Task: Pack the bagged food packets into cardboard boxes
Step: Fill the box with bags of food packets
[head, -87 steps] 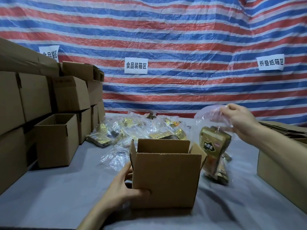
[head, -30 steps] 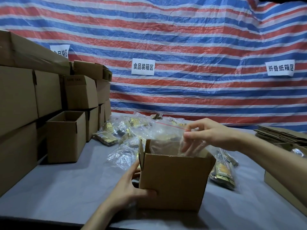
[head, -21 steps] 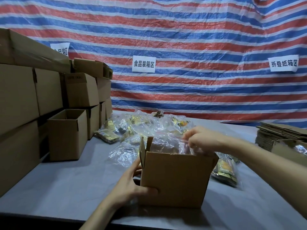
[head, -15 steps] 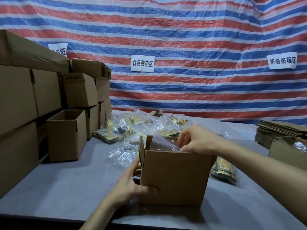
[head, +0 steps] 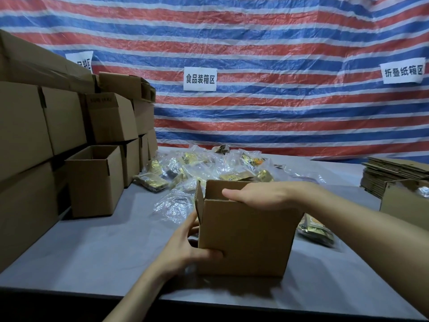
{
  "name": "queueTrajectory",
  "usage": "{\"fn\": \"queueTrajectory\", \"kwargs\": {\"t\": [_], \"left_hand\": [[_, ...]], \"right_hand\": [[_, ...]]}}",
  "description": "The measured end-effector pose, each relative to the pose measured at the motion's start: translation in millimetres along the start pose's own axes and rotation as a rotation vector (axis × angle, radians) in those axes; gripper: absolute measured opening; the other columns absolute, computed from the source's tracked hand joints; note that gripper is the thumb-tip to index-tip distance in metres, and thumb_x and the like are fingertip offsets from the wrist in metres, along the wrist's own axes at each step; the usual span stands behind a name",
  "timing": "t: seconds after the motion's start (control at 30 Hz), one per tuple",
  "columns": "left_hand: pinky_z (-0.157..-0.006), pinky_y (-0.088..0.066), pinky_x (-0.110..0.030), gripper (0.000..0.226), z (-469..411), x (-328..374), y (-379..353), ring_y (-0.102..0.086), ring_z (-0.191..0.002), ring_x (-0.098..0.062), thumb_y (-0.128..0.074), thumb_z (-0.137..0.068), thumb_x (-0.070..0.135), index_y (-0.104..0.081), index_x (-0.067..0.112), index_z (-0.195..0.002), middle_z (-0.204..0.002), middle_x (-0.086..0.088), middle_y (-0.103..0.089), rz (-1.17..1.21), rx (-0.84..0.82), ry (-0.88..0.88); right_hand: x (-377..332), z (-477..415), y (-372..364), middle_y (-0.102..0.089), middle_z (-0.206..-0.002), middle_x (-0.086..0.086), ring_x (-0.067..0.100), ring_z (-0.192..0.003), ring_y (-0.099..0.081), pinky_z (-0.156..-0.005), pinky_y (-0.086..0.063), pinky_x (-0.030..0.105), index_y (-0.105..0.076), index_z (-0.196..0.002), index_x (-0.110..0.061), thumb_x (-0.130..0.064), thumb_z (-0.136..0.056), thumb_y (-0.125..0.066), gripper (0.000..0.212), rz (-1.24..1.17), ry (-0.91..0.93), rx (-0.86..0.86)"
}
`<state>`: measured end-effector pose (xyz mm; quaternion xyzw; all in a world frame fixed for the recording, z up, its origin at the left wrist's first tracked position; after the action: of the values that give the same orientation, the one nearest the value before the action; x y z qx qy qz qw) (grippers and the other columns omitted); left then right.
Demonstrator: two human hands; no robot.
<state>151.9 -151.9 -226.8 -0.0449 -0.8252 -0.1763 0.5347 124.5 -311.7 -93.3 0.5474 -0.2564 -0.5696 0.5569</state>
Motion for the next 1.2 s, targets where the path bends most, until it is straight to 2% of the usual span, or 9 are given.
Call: {"fn": "queueTrajectory", "kwargs": {"t": [0.1, 0.2, 0.37, 0.47, 0.57, 0.67, 0.83, 0.93, 1.2], "left_hand": [[-0.093, -0.056, -0.033, 0.089, 0.3, 0.9, 0.0, -0.066, -0.115, -0.013, -0.096, -0.053, 0.036, -0.055, 0.05, -0.131, -0.122, 0.01, -0.071, -0.01, 0.008, 0.0], [-0.094, -0.057, -0.037, 0.093, 0.3, -0.3, -0.2, -0.066, -0.116, -0.016, -0.097, -0.054, 0.039, -0.054, 0.043, -0.136, -0.124, 0.006, -0.071, 0.0, 0.013, 0.006], [-0.097, -0.056, -0.045, 0.093, 0.6, -2.3, 0.0, -0.066, -0.116, -0.02, -0.097, -0.055, 0.037, -0.054, 0.036, -0.137, -0.124, 0.003, -0.071, 0.004, 0.023, 0.017], [-0.097, -0.056, -0.042, 0.092, 1.1, -2.4, -0.4, -0.066, -0.116, -0.019, -0.097, -0.052, 0.039, -0.055, 0.039, -0.134, -0.123, 0.005, -0.071, -0.003, 0.02, 0.017], [-0.096, -0.056, -0.041, 0.093, 1.2, -1.4, -1.4, -0.067, -0.115, -0.018, -0.097, -0.05, 0.04, -0.055, 0.041, -0.133, -0.123, 0.006, -0.071, 0.01, 0.021, 0.016], [-0.094, -0.056, -0.035, 0.086, 1.7, 2.6, -1.4, -0.067, -0.113, -0.016, -0.096, -0.051, 0.039, -0.057, 0.05, -0.127, -0.123, 0.006, -0.072, 0.007, 0.02, -0.004], [-0.093, -0.056, -0.038, 0.084, 1.9, 1.8, -1.0, -0.068, -0.112, -0.02, -0.095, -0.052, 0.038, -0.058, 0.051, -0.126, -0.123, 0.002, -0.072, 0.022, 0.017, 0.003], [-0.089, -0.056, -0.032, 0.085, 2.4, -0.1, -0.5, -0.069, -0.111, -0.02, -0.096, -0.05, 0.038, -0.058, 0.052, -0.125, -0.122, 0.001, -0.072, 0.042, 0.015, 0.023], [-0.082, -0.057, -0.025, 0.101, 2.8, -6.0, -0.6, -0.071, -0.108, -0.018, -0.096, -0.042, 0.032, -0.054, 0.024, -0.134, -0.118, -0.001, -0.075, 0.065, 0.004, 0.081]], "right_hand": [[5.5, -2.4, -3.7, -0.068, -0.129, -0.004, 0.02, -0.123, -0.062, -0.117, -0.036, 0.046, -0.065, -0.127, -0.034, -0.077, -0.093, -0.024, 0.068, -0.186, -0.095, -0.186], [15.8, -9.5, -0.2, -0.077, -0.108, -0.002, 0.022, -0.104, -0.073, -0.097, -0.055, 0.045, -0.067, -0.125, -0.031, -0.078, -0.091, -0.035, 0.066, -0.303, -0.186, -0.242], [18.5, -18.5, 0.6, -0.077, -0.11, 0.001, 0.02, -0.098, -0.075, -0.094, -0.057, 0.042, -0.07, -0.121, -0.029, -0.072, -0.093, -0.044, 0.058, -0.339, -0.208, -0.267], [14.4, -21.5, 10.2, -0.075, -0.101, -0.004, 0.011, -0.092, -0.073, -0.089, -0.056, 0.033, -0.073, -0.104, -0.029, -0.063, -0.1, -0.039, 0.048, -0.126, -0.049, 0.024], [1.4, -1.7, 30.1, -0.069, -0.09, -0.007, 0.007, -0.085, -0.066, -0.078, -0.055, 0.028, -0.07, -0.1, -0.021, -0.046, -0.102, -0.051, 0.031, 0.066, 0.292, 0.5], [11.2, 31.0, 42.6, -0.067, -0.09, -0.009, 0.007, -0.085, -0.063, -0.074, -0.055, 0.031, -0.069, -0.096, -0.02, -0.041, -0.094, -0.058, 0.024, 0.126, 0.494, 0.791], [60.6, 59.1, 35.7, -0.071, -0.101, -0.009, 0.008, -0.1, -0.061, -0.092, -0.048, 0.039, -0.074, -0.1, -0.019, -0.05, -0.092, -0.054, 0.038, 0.085, 0.472, 0.908], [88.9, 67.4, 24.6, -0.067, -0.12, -0.012, 0.004, -0.119, -0.055, -0.106, -0.041, 0.041, -0.072, -0.115, -0.024, -0.06, -0.091, -0.047, 0.051, 0.07, 0.41, 0.95], [81.4, 58.8, 20.4, -0.062, -0.126, -0.018, 0.007, -0.142, -0.027, -0.117, -0.017, 0.044, -0.064, -0.125, -0.041, -0.082, -0.082, -0.026, 0.071, 0.269, 0.22, 0.697]]}}
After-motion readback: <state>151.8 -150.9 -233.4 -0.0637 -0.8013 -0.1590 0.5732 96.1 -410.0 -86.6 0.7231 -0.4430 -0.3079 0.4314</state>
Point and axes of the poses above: each hand's wrist, its own z-axis away from the middle knuckle, its own y-axis out of the back of the hand, x = y × z, the point moved 7 cm from there along -z, towards the middle knuckle
